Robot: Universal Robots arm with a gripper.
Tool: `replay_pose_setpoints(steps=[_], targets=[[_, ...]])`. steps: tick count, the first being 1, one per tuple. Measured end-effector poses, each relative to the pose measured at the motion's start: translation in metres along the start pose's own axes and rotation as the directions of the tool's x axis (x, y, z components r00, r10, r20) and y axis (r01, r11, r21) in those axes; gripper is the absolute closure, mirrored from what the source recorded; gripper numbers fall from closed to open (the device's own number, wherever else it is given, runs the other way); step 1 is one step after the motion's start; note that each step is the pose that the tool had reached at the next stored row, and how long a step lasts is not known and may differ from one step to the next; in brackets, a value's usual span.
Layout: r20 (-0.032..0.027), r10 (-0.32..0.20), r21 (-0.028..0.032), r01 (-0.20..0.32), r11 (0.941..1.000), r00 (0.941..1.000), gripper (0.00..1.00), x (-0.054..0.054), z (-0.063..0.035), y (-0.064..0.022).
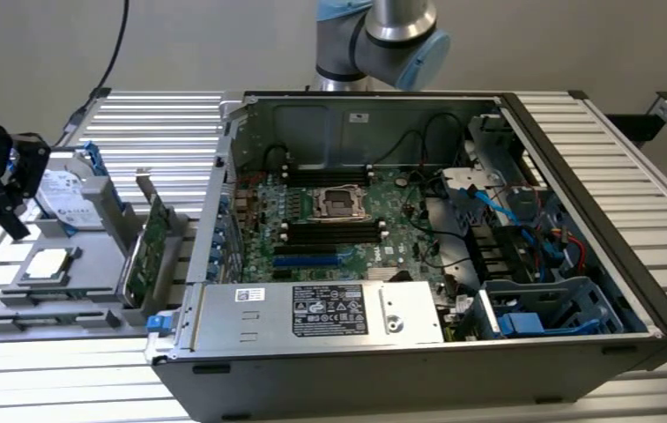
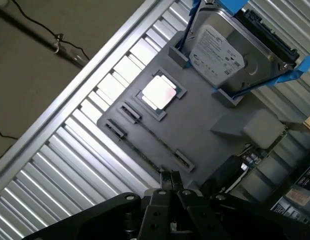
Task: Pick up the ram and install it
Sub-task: 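Pick up the ram and move it above insertion slot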
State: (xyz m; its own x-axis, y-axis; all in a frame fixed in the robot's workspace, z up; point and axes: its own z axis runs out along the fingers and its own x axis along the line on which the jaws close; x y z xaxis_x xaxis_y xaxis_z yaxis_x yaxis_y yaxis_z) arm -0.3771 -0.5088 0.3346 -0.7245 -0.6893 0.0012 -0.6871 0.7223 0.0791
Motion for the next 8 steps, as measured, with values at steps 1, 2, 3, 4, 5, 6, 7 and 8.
replay_pose_setpoints(steps=[1,2,3,4,5,6,7,8], targets=[[-0.0014,-0.018,0.0,0.018,0.9998,0.9998,0.89,0.0,0.0003,0.0],[-0.003,-0.037,0.0,0.037,0.9993,0.9993,0.89,0.0,0.0006,-0.0001],[-0.0044,-0.055,0.0,0.055,0.9985,0.9985,0.89,0.0,0.0009,-0.0001],[-0.0058,-0.073,-0.0001,0.073,0.9974,0.9973,0.89,0.0,0.0013,-0.0001],[-0.0072,-0.091,-0.0001,0.091,0.9959,0.9959,0.89,0.0,0.0016,-0.0002],[-0.0086,-0.108,-0.0003,0.108,0.9941,0.9941,0.89,0.0,0.0019,-0.0002],[-0.0101,-0.126,-0.0004,0.126,0.992,0.9919,0.89,0.0,0.0022,-0.0002],[-0.0117,-0.146,-0.0006,0.146,0.9893,0.9893,0.89,0.0,0.0025,-0.0002]])
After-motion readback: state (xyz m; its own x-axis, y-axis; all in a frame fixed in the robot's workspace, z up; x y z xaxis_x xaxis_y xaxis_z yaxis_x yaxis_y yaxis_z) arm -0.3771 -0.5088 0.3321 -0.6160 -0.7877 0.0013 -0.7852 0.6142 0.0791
